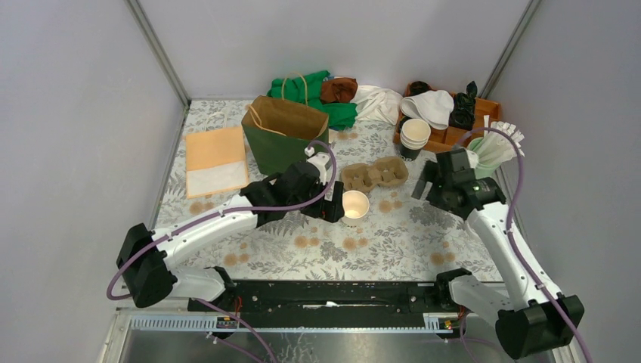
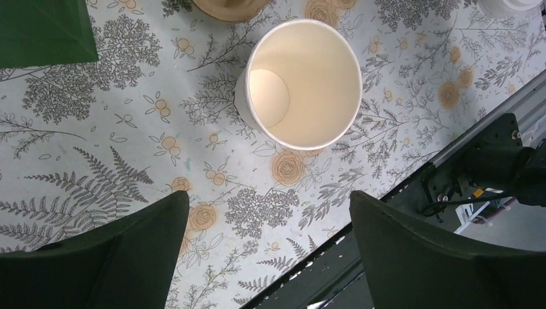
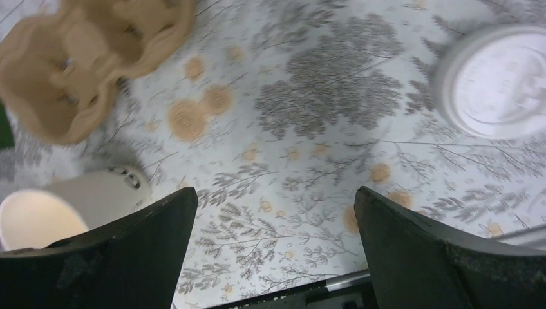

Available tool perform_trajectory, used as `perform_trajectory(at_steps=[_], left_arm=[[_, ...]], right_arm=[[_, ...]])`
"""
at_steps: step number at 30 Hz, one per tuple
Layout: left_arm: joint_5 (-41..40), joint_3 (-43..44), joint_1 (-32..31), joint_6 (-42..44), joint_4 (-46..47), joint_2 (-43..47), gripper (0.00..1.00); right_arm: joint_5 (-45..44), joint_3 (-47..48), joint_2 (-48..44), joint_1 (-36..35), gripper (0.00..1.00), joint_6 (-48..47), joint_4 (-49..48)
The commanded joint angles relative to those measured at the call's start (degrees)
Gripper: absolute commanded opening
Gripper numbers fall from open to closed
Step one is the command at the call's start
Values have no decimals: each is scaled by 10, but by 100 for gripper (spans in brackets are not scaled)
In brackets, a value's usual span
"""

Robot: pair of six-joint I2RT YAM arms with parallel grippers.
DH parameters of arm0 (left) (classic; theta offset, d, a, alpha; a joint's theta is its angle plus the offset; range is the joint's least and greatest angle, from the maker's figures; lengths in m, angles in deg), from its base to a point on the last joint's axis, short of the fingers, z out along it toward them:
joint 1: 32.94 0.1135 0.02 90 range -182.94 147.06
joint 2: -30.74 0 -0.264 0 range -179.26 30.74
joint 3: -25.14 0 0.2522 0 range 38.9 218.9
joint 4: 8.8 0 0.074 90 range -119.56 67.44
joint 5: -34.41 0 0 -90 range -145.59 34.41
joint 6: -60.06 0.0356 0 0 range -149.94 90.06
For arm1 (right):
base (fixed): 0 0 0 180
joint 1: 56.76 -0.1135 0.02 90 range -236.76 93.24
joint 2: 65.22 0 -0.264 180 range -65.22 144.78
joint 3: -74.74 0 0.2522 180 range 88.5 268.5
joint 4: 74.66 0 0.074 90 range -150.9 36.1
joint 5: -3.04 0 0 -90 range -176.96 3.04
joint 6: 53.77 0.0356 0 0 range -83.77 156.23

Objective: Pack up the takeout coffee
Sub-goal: Close the cup lid on the coffee cup.

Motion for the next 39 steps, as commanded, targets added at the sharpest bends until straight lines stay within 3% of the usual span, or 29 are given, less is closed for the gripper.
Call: perform_trajectory(at_steps=[1, 6, 13, 17, 25, 39], left_arm=[[3, -3, -5, 24, 51, 2, 98], [-2, -6, -17, 54, 61, 8, 98], [21, -21, -20, 71, 88, 29, 98], [28, -31, -20, 69, 103, 37, 98], [38, -56, -20, 71, 112, 77, 99], [37, -83, -20, 82, 102, 103, 99]], right_arm=[[0, 32, -18, 92, 100, 17, 65], [25, 41, 2, 231, 100, 1, 84], [-23, 47, 40, 290, 84, 53, 62], [-16, 23, 79, 319, 99, 67, 21], [22, 15, 126, 410, 100, 36, -29], [-30, 10, 181, 439, 100, 34, -43]])
